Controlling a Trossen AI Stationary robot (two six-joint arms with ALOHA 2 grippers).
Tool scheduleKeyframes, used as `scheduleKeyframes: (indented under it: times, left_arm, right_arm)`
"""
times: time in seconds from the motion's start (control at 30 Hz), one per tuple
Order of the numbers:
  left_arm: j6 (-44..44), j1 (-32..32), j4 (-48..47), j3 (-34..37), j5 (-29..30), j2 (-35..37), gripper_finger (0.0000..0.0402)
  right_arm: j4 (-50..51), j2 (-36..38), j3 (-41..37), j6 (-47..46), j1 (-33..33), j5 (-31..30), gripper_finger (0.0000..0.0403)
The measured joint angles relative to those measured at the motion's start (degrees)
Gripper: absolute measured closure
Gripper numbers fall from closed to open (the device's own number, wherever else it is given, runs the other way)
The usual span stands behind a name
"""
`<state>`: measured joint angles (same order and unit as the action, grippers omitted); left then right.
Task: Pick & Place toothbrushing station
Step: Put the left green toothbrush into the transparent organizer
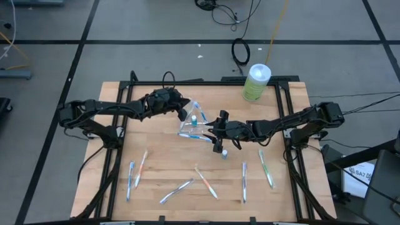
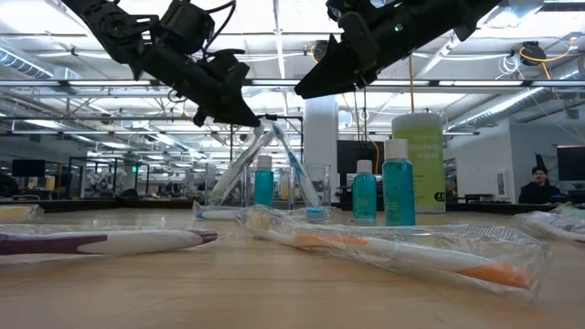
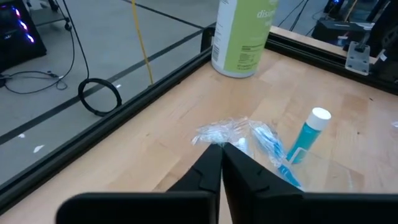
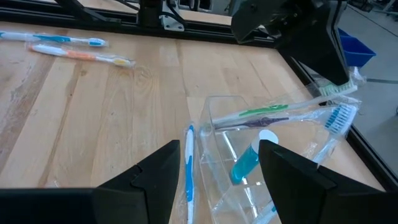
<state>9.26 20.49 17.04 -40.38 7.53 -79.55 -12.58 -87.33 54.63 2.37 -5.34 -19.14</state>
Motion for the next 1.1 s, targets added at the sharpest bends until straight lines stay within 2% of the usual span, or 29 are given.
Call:
scheduleKeyframes:
  times: [0.17,0.27,0.43,0.5,0.63,0.83,0.9,1.1]
  left_arm:
    - [-0.2,-1.2,-0.2,0.0,1.6,1.1,0.0385]
    - [-1.2,-2.6,-0.4,0.0,3.9,2.9,0.0397]
    - [-1.7,-6.5,-1.1,0.0,8.7,5.9,0.0394]
    - [-2.9,-8.9,-2.0,0.0,12.6,6.4,0.0398]
    - [-6.8,-14.8,-2.0,0.0,24.7,6.2,0.0399]
    - [-7.5,-21.3,-0.3,0.1,40.4,3.9,0.0400]
    - [-7.5,-22.2,0.7,0.9,43.3,2.6,0.0399]
    - [-4.9,-22.4,4.5,1.3,45.4,-3.4,0.0400]
  right_arm:
    - [0.8,0.0,0.0,0.0,0.0,0.0,0.0192]
    - [1.0,0.0,0.0,0.0,0.0,0.0,0.0192]
    - [1.0,0.0,0.0,-0.1,0.0,0.0,0.0192]
    - [1.0,0.0,0.0,-0.1,0.0,0.0,0.0192]
    - [1.1,0.0,0.0,-0.2,0.0,0.0,0.0193]
    - [1.1,0.0,0.0,-0.2,0.0,0.0,0.0193]
    - [0.8,0.0,0.0,-0.2,0.0,0.0,0.0193]
    - [0.4,0.0,0.0,-0.2,0.0,0.0,0.0193]
